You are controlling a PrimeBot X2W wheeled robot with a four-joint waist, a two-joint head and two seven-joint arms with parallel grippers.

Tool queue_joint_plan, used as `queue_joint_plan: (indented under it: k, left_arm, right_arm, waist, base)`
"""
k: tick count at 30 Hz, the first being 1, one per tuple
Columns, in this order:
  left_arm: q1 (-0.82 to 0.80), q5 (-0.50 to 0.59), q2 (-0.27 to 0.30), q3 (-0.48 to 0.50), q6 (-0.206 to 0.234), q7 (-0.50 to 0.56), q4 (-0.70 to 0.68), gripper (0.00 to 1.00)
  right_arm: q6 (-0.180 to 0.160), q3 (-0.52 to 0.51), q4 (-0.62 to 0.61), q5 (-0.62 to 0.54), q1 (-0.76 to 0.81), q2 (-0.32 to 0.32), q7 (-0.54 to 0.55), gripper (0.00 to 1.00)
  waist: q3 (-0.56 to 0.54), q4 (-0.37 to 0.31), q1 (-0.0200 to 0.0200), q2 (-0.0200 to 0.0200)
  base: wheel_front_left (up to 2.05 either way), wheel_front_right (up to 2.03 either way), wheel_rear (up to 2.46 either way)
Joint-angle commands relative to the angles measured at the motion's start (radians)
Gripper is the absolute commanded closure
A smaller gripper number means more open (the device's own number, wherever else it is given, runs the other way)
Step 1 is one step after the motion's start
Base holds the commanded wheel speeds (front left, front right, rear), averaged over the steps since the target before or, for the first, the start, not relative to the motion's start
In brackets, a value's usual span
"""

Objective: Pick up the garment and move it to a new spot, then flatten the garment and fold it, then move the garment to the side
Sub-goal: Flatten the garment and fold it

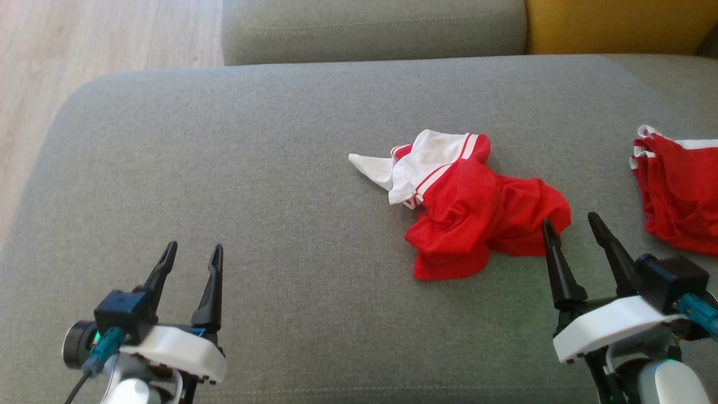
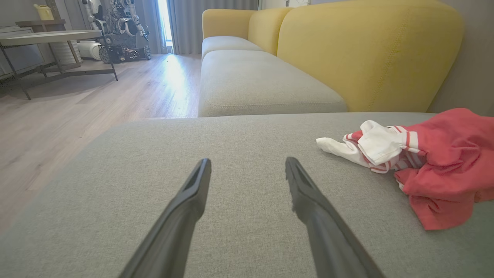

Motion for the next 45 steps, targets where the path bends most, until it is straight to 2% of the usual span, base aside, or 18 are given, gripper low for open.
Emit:
queue_joint_plan:
  k: [1, 5, 8, 14, 19, 27, 33, 34, 35, 40, 45]
  left_arm:
    - [-0.067, -0.003, 0.024, 0.036, 0.007, -0.003, -0.036, 0.0]
    - [-0.099, 0.001, 0.019, 0.022, -0.001, -0.002, -0.043, 0.0]
    - [-0.154, 0.008, 0.005, -0.012, -0.028, 0.009, -0.037, 0.0]
    - [-0.339, 0.041, -0.054, -0.162, -0.15, 0.097, 0.084, 0.0]
    - [-0.473, 0.065, -0.091, -0.23, -0.208, 0.138, 0.21, 0.0]
    - [-0.608, 0.094, -0.11, -0.296, -0.243, 0.121, 0.367, 0.0]
    - [-0.665, 0.141, -0.097, -0.326, -0.241, 0.086, 0.409, 0.0]
    - [-0.671, 0.141, -0.097, -0.329, -0.242, 0.09, 0.42, 0.4]
    - [-0.678, 0.144, -0.095, -0.334, -0.243, 0.091, 0.43, 0.99]
    - [-0.704, 0.163, -0.08, -0.338, -0.225, 0.072, 0.435, 1.0]
    - [-0.702, 0.175, -0.046, -0.322, -0.183, 0.077, 0.352, 1.0]
  right_arm:
    - [0.003, 0.027, -0.038, 0.009, -0.034, -0.014, 0.001, 0.0]
    - [0.003, 0.027, -0.044, 0.01, -0.049, -0.015, 0.0, 0.0]
    - [0.003, 0.03, -0.051, 0.008, -0.069, -0.016, -0.003, 0.0]
    - [0.003, 0.052, -0.055, 0.008, -0.122, -0.021, -0.011, 0.0]
    - [0.003, 0.077, -0.05, 0.012, -0.167, -0.02, -0.022, 0.0]
    - [0.003, 0.08, -0.019, 0.023, -0.192, -0.01, -0.055, 0.0]
    - [0.003, 0.081, 0.001, 0.031, -0.198, -0.004, -0.074, 0.0]
    - [0.003, 0.08, 0.004, 0.032, -0.199, -0.003, -0.077, 0.0]
    - [0.003, 0.081, 0.007, 0.033, -0.2, -0.002, -0.08, 0.0]
    - [0.003, 0.076, 0.022, 0.033, -0.201, 0.001, -0.09, 0.0]
    - [0.003, 0.062, 0.036, 0.035, -0.186, 0.003, -0.085, 0.0]
  waist:
    - [0.01, 0.002, 0.0, 0.0]
    - [0.042, 0.002, 0.0, 0.0]
    - [0.078, -0.003, 0.0, 0.0]
    - [0.171, -0.049, 0.0, 0.0]
    - [0.244, -0.11, 0.0, 0.0]
    - [0.301, -0.196, 0.0, 0.0]
    - [0.311, -0.227, 0.0, 0.0]
    - [0.311, -0.23, 0.0, 0.0]
    - [0.312, -0.232, 0.0, 0.0]
    - [0.303, -0.236, 0.0, 0.0]
    - [0.274, -0.212, 0.0, 0.0]
  base:
    - [0.0, 0.0, 0.0]
    - [0.0, 0.0, 0.0]
    - [0.0, 0.0, 0.0]
    - [0.0, 0.0, 0.0]
    - [0.0, 0.0, 0.0]
    - [0.0, 0.0, 0.0]
    - [0.0, 0.0, 0.0]
    - [0.0, 0.0, 0.0]
    - [0.0, 0.0, 0.0]
    - [0.0, 0.0, 0.0]
    - [0.0, 0.0, 0.0]
